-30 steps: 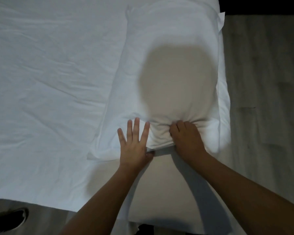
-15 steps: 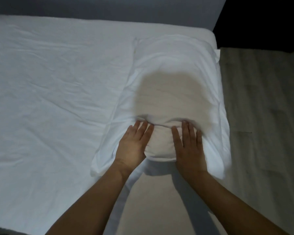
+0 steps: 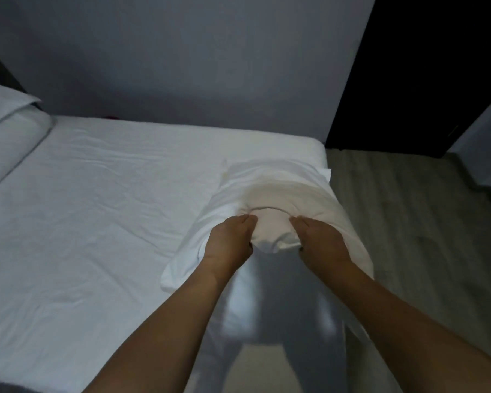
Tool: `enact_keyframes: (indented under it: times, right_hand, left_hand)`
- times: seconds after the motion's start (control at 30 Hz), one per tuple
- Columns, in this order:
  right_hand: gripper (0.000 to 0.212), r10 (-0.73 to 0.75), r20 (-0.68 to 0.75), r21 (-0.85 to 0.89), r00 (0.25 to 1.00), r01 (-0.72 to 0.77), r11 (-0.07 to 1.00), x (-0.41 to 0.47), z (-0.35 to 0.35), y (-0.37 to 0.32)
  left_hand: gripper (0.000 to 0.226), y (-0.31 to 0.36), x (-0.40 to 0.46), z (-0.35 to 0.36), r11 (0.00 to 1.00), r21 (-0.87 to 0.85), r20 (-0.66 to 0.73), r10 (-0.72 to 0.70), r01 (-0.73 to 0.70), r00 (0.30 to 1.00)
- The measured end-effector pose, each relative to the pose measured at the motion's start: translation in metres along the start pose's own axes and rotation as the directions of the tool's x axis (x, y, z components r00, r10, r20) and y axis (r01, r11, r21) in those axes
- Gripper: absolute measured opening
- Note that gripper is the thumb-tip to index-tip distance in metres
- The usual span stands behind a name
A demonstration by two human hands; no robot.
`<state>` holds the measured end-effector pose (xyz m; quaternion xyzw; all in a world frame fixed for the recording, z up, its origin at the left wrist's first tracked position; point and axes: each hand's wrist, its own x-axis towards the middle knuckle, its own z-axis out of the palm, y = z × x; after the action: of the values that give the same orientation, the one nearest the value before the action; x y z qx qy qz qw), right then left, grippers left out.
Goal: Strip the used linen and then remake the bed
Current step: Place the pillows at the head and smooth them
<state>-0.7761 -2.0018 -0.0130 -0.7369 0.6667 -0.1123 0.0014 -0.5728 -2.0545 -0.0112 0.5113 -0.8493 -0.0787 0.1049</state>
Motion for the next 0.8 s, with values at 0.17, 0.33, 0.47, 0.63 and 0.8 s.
enact_keyframes:
  times: [0.17, 0.33, 0.47, 0.63, 0.8]
  right_hand:
    - [0.053, -0.027, 0.029, -0.063, 0.999, 0.029, 0.998, 0.002, -0.104, -0.015]
    - [0.032, -0.145, -0.053, -0.199, 0.988, 0.132, 0.971, 0.018, -0.200, -0.032]
    - [0.032, -0.208, -0.092, -0.240, 0.974, 0.181, 0.954, 0.024, -0.256, -0.055]
    - [0.026, -0.288, -0.088, -0.265, 0.954, 0.256, 0.930, 0.028, -0.297, -0.111]
    - [0.018, -0.370, -0.126, -0.271, 0.920, 0.327, 0.905, 0.044, -0.325, -0.194]
  left_hand:
    - [0.031, 0.040, -0.007, -0.099, 0.994, 0.102, 0.027, -0.048, 0.045, 0.998]
    - [0.023, 0.064, -0.008, -0.195, 0.977, 0.208, -0.081, -0.032, 0.048, 0.996]
    - [0.008, 0.070, -0.024, -0.259, 0.971, 0.223, -0.113, -0.061, 0.085, 0.992]
    - [0.010, 0.043, -0.059, -0.318, 0.964, 0.224, -0.148, -0.113, 0.144, 0.983]
    - [0.011, -0.008, -0.106, -0.383, 0.952, 0.201, -0.199, -0.191, 0.231, 0.961]
